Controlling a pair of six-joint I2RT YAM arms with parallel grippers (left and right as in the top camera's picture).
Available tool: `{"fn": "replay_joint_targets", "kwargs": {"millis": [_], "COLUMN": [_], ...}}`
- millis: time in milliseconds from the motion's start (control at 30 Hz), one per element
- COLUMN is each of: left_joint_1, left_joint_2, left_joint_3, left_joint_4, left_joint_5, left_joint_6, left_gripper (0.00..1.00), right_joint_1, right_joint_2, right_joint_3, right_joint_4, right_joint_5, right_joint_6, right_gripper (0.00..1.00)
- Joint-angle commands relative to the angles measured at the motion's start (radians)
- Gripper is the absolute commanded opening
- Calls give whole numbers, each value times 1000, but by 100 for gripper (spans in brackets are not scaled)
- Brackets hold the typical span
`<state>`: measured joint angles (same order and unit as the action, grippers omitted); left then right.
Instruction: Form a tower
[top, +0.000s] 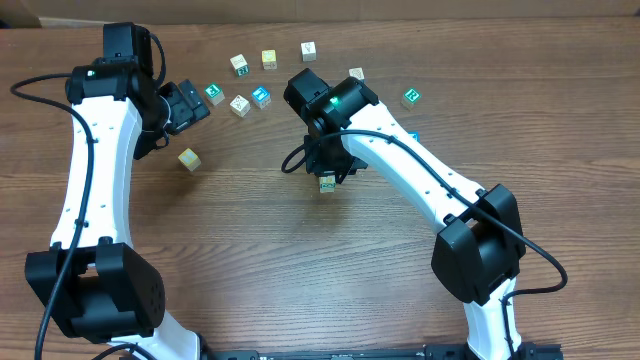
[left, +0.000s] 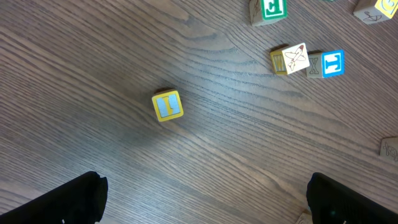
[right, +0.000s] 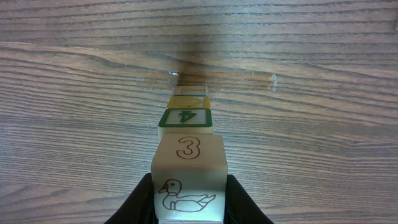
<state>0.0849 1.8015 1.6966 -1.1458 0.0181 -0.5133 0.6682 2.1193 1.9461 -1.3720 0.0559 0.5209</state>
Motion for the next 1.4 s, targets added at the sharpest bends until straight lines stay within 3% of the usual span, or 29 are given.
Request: {"fn": "replay_joint_targets", "kwargs": {"millis": [0, 1367], "left_joint_1": [-7, -7], "left_joint_2": [12, 12], "left_joint_3": [0, 0], "left_joint_4": [-2, -2], "left_joint_5": [-6, -6], "left_joint_6": [19, 19], "left_gripper": [100, 100], "right_joint_1": [5, 4], "right_joint_2": [-10, -10], "right_joint_3": [0, 35], "right_joint_4": [2, 5], "right_joint_5": [3, 3], "right_joint_6": [3, -31], "right_gripper": [12, 14]}}
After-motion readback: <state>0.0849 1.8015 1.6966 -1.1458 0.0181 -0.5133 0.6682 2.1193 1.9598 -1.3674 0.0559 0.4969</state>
